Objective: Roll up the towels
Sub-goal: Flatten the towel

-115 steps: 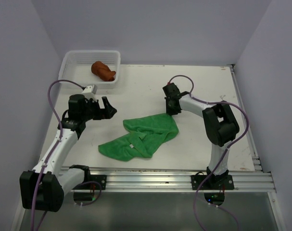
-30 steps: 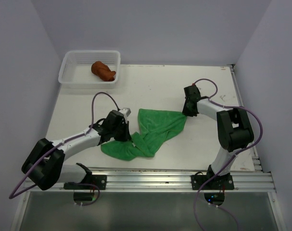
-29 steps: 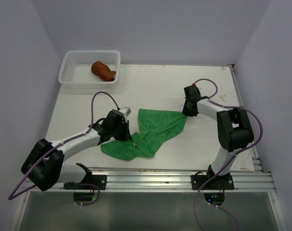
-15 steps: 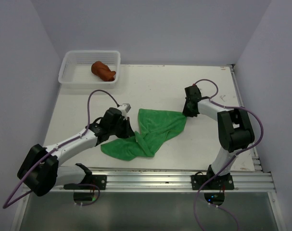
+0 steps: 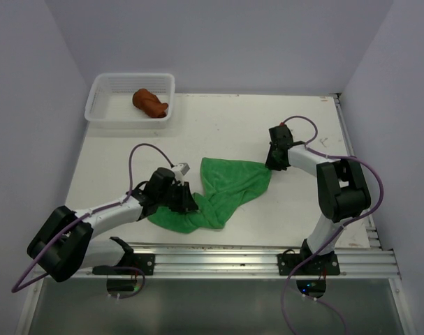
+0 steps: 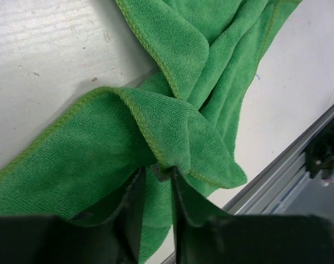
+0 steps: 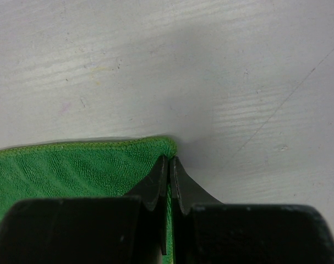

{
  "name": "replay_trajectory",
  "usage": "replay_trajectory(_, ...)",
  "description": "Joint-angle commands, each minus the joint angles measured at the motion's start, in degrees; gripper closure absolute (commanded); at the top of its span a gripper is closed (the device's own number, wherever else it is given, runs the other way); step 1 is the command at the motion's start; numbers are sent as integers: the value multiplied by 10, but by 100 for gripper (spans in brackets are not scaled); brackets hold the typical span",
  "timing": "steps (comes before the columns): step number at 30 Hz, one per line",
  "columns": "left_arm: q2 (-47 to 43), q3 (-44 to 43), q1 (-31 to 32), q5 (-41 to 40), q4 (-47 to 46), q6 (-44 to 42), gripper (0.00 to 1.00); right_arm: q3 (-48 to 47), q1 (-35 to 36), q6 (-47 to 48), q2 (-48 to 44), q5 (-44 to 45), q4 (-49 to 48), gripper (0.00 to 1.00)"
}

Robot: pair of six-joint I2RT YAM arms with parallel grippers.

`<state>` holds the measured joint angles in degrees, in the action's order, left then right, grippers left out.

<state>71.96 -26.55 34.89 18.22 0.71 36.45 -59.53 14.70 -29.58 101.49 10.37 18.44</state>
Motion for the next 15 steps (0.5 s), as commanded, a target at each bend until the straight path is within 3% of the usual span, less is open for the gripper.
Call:
replay_trajectory(1, -4, 1, 2, 0, -41, 4, 68, 24, 0, 4, 4, -15, 56, 100)
replay_trajectory(5, -12, 5, 3, -24, -40, 7, 50, 26, 0, 4, 4, -15, 56, 100)
replay_trajectory(8, -11, 6, 3, -27, -40, 8, 41, 26, -1, 5, 5, -15, 56, 100)
replay_trajectory(15, -24, 20, 3, -31, -61, 22, 45, 27, -2, 8, 4, -14, 55, 100)
